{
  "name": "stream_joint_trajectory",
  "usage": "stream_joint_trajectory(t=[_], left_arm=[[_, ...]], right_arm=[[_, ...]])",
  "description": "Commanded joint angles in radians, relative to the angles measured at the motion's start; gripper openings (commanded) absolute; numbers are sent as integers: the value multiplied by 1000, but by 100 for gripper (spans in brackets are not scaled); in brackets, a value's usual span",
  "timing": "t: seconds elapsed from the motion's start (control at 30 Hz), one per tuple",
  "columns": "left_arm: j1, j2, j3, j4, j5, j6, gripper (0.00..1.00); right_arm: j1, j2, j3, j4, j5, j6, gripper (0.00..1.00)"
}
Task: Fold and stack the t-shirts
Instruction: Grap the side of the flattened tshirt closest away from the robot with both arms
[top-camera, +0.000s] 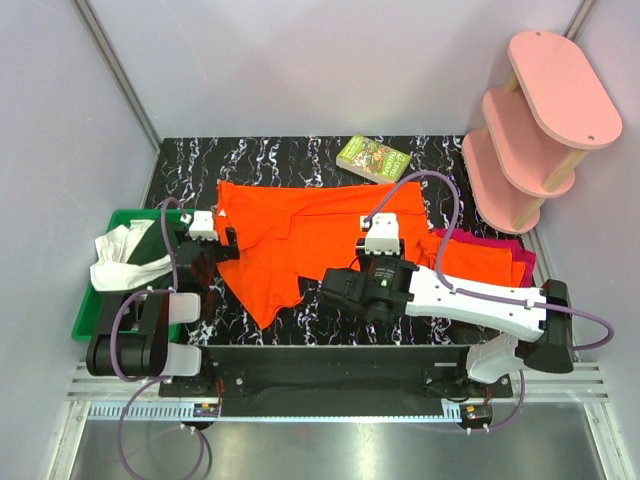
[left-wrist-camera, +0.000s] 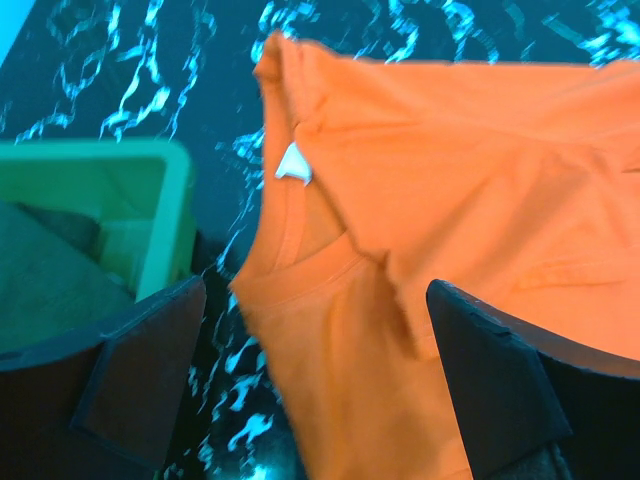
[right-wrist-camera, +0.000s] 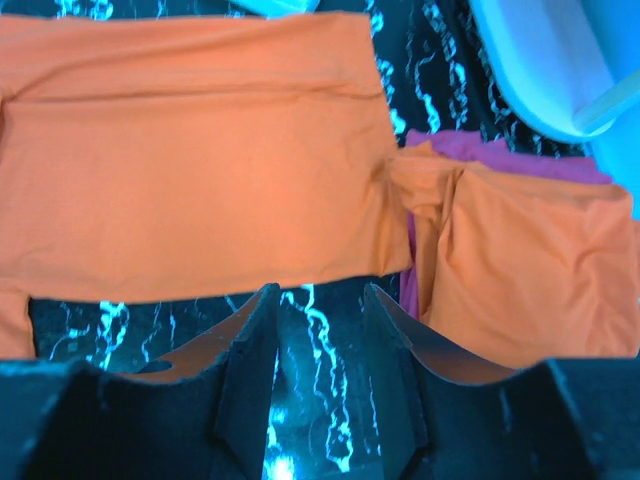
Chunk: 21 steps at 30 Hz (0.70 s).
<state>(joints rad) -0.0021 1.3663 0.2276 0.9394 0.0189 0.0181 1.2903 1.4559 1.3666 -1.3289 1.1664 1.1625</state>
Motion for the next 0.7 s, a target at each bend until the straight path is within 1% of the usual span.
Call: stream_joint_trajectory(t=[0.0, 0.07, 0.13, 0.23, 0.27, 0.3, 0.33, 0.37, 0.4, 0.43, 0.47, 0.5, 0.53, 0.63, 0.67], left_arm=[[-13, 2, 25, 118, -72, -13, 99], [-13, 5, 16, 157, -68, -9, 99], [-13, 1, 23, 124, -65, -10, 99], [-13, 2, 21, 134, -68, -9, 99], [-13, 4, 21, 133, -68, -9, 99], [-13, 5, 21, 137, -66, -9, 99], [-13, 4, 21, 136, -68, -9, 99], [-13, 5, 21, 136, -66, -7, 99], [-13, 5, 21, 136, -66, -9, 99], [-13, 4, 21, 136, -66, -7, 99], [-13, 4, 21, 136, -66, -9, 99], [-13, 5, 21, 136, -66, -9, 99], [-13, 4, 21, 136, -66, -9, 99], [-13, 5, 21, 136, -66, -7, 99], [-13, 4, 21, 136, -68, -9, 99]], right_arm=[[-12, -40, -15, -75, 137, 51, 49], [-40, -43, -23, -64, 147, 54, 52], [-75, -52, -53, -35, 141, 48, 55], [-109, -117, -150, 205, 87, -171, 59], [-117, -168, -181, 355, 73, -287, 59], [-129, -198, -251, 444, 28, -361, 60], [-172, -263, -292, 552, -12, -535, 61], [-198, -294, -334, 764, -115, -610, 63], [-224, -319, -410, 859, -157, -668, 63], [-265, -348, -446, 951, -189, -773, 64], [-275, -347, -469, 1091, -214, -814, 64], [-284, -336, -472, 1129, -214, -848, 65], [-293, -286, -454, 1142, -215, -888, 65], [-328, -176, -376, 1131, -240, -926, 65], [-335, -161, -362, 1125, -261, -932, 65]])
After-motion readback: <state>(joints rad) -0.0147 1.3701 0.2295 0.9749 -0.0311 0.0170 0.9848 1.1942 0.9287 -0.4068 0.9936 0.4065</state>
